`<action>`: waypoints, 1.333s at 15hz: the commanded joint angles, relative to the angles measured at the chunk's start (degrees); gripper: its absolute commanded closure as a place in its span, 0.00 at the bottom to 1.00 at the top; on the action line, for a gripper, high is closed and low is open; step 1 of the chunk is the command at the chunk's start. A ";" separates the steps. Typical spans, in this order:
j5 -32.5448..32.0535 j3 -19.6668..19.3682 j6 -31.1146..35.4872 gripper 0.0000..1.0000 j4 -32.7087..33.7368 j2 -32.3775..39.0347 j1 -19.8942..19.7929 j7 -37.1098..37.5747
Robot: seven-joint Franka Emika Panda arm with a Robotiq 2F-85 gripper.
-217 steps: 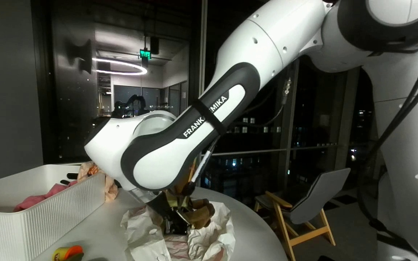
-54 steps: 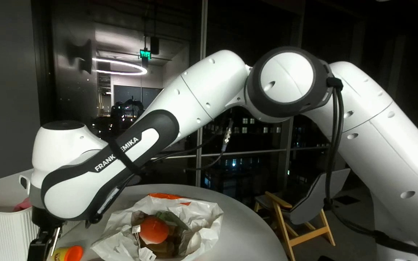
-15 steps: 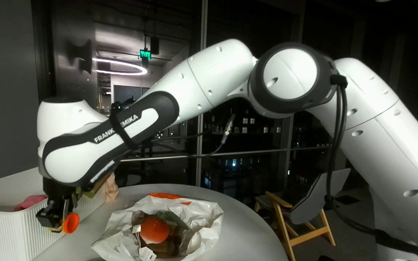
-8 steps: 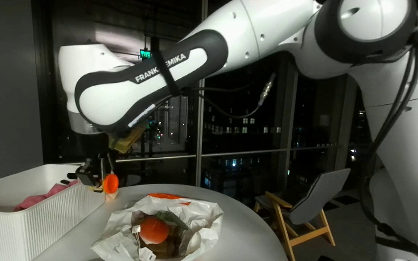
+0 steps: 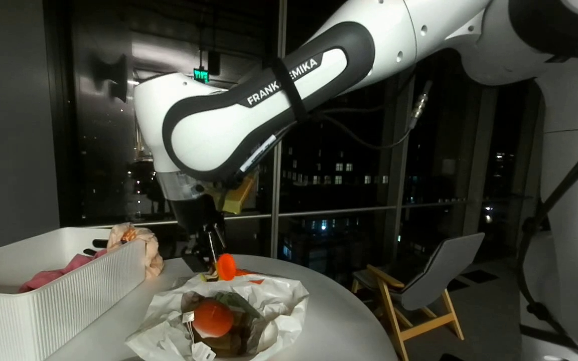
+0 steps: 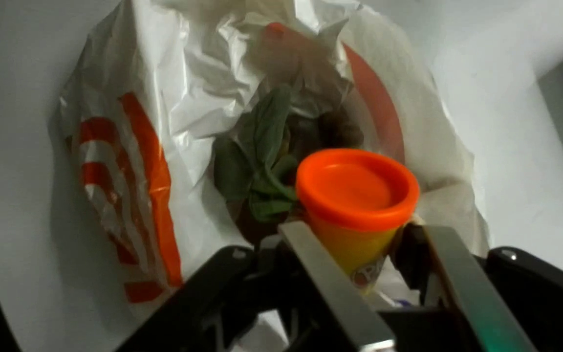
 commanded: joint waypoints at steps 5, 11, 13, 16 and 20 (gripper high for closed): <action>5.21 1.30 3.00 0.80 -5.38 4.60 -4.77 -9.19; 3.58 0.54 9.37 0.81 -7.52 8.46 -8.05 -17.14; 1.58 0.09 13.30 0.80 -8.58 9.45 -8.86 -19.00; 3.08 0.06 17.26 0.80 -9.40 11.07 -10.59 -22.07; 5.55 0.51 19.54 0.17 -9.95 11.24 -12.27 -24.83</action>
